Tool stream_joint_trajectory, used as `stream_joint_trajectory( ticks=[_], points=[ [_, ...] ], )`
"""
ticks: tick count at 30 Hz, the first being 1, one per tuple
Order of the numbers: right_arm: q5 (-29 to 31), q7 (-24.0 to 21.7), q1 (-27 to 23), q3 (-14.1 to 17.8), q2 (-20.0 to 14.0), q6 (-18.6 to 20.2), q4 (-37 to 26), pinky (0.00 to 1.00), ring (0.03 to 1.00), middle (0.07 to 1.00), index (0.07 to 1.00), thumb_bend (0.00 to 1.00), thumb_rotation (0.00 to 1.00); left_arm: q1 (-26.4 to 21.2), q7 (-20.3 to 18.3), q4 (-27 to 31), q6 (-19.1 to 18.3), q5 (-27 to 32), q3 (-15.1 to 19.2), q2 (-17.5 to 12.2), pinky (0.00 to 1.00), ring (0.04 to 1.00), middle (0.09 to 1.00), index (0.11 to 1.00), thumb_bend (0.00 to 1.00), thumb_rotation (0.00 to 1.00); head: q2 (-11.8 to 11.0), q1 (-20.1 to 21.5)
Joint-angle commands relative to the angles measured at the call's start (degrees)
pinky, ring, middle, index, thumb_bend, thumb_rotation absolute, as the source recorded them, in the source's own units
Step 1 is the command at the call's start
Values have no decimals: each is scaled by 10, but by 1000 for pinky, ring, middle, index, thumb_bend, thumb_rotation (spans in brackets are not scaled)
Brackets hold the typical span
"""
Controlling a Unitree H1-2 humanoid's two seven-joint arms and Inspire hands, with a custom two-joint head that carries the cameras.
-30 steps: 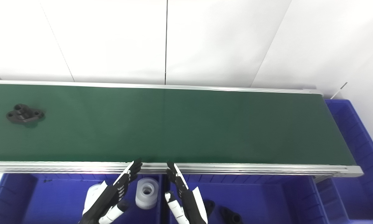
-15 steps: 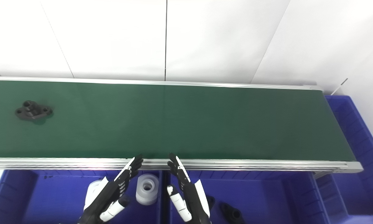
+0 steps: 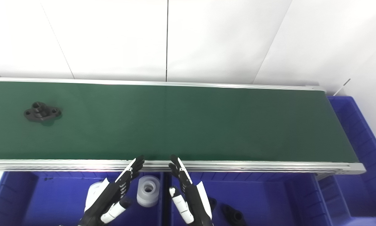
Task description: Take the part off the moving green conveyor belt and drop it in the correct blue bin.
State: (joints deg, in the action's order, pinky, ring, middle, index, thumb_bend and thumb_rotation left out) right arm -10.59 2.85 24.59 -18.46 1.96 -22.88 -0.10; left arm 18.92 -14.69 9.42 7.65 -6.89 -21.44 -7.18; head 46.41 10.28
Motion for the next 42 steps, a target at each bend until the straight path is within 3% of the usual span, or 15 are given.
stream_joint_trajectory(
  ticks=[1, 12, 26, 33, 42],
  points=[
    [-3, -2, 2, 1, 7, 0, -16, 916, 939, 965, 967, 640, 1000, -6, 0, 17, 5, 0, -3, 4, 1000, 1000, 1000, 1000, 775, 904, -1, -1],
    [3, -3, 3, 4, 4, -18, -3, 909, 928, 964, 962, 644, 1000, -4, 2, 7, 12, 0, -6, 9, 1000, 1000, 1000, 1000, 793, 897, -22, -16],
    [30, 8, -10, 6, -21, -40, 65, 911, 942, 963, 958, 644, 1000, -14, 22, -79, 72, -24, -11, 26, 985, 1000, 1000, 1000, 805, 862, -139, -78],
    [42, 13, -25, 5, -31, -40, 92, 907, 941, 962, 958, 653, 1000, -31, 37, -130, 111, -42, -11, 33, 890, 980, 999, 1000, 832, 852, -176, -102],
    [45, 28, -39, -4, -44, -40, 113, 886, 932, 961, 958, 584, 1000, -40, 48, -167, 141, -54, -12, 41, 836, 948, 969, 993, 835, 849, -201, -119]
  ],
)
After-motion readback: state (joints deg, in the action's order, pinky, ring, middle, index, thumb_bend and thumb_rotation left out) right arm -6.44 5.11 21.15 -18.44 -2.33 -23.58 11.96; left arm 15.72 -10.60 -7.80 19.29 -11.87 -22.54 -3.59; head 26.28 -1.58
